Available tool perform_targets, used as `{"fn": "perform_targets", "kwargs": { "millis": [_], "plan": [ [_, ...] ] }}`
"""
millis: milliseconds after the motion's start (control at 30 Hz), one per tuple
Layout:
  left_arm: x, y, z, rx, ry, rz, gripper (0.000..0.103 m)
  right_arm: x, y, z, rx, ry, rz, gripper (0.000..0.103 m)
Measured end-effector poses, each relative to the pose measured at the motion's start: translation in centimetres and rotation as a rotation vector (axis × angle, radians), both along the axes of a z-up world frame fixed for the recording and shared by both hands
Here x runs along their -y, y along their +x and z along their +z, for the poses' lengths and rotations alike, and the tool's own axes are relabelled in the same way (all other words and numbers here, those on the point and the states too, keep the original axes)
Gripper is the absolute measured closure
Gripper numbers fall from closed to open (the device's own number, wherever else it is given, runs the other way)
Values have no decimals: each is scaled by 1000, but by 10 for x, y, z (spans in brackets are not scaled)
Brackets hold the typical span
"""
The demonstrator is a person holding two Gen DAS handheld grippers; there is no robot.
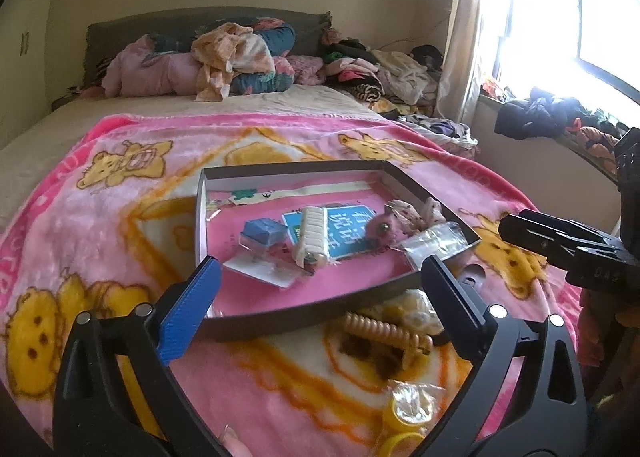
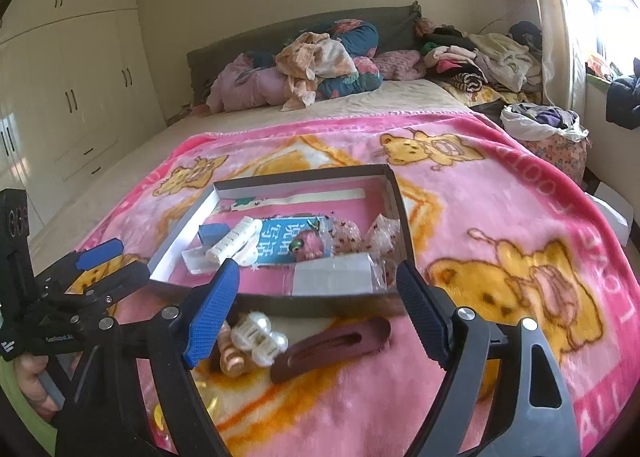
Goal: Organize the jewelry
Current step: 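Withdraw both tools from the tray toward the remaining accessories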
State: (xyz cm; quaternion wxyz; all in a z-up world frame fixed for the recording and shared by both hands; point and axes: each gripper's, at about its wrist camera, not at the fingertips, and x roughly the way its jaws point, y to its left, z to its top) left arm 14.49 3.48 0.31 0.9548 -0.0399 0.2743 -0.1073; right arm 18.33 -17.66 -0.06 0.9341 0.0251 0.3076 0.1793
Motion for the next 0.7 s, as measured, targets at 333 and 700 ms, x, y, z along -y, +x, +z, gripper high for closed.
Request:
{"fn": "perform_targets", "kwargs": {
  "millis": [333,700],
  "plan": [
    [5,-17,-4,-10,-2,-24,12,4,-20,-8,-12,-5,-6,25],
    [11,-30,-13,-32,3,-58,12,3,-32,-16,-29,-17,3,25]
  ]
}}
